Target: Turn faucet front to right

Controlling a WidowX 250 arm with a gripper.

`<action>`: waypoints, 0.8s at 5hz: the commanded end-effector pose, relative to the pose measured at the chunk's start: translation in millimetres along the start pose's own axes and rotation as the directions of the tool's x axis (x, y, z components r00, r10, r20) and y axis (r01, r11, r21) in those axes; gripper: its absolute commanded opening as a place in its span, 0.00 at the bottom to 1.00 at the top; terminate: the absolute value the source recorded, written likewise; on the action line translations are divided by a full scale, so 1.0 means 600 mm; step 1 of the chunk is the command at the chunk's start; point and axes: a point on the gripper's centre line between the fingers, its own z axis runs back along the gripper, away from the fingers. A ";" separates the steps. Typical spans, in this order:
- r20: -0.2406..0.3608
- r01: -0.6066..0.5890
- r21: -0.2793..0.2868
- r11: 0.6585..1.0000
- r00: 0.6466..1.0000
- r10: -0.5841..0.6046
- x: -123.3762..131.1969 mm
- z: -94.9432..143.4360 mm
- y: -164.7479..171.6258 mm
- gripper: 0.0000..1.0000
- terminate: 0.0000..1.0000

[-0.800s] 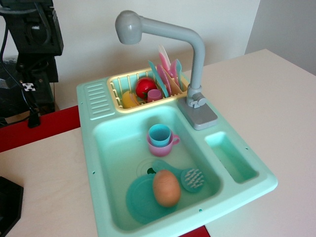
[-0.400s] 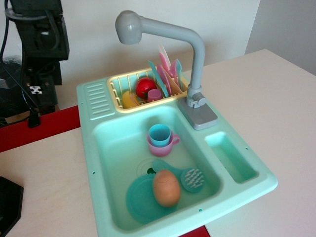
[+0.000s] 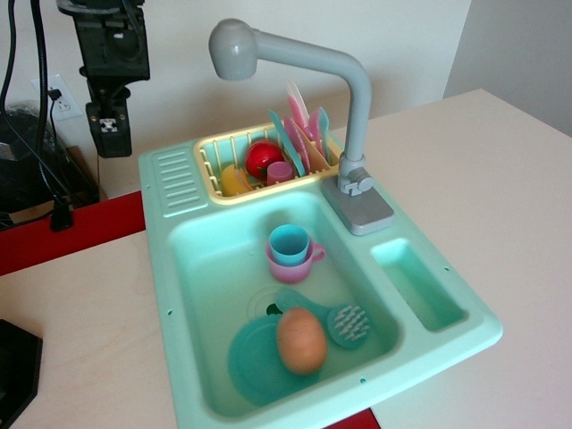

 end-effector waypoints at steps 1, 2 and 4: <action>0.026 0.011 0.006 1.000 1.000 -0.011 0.041 0.012 0.015 1.00 0.00; 0.020 0.046 0.015 0.999 0.999 -0.046 0.076 0.018 -0.002 1.00 0.00; -0.006 0.112 0.017 0.994 0.994 -0.112 0.126 0.018 -0.041 1.00 0.00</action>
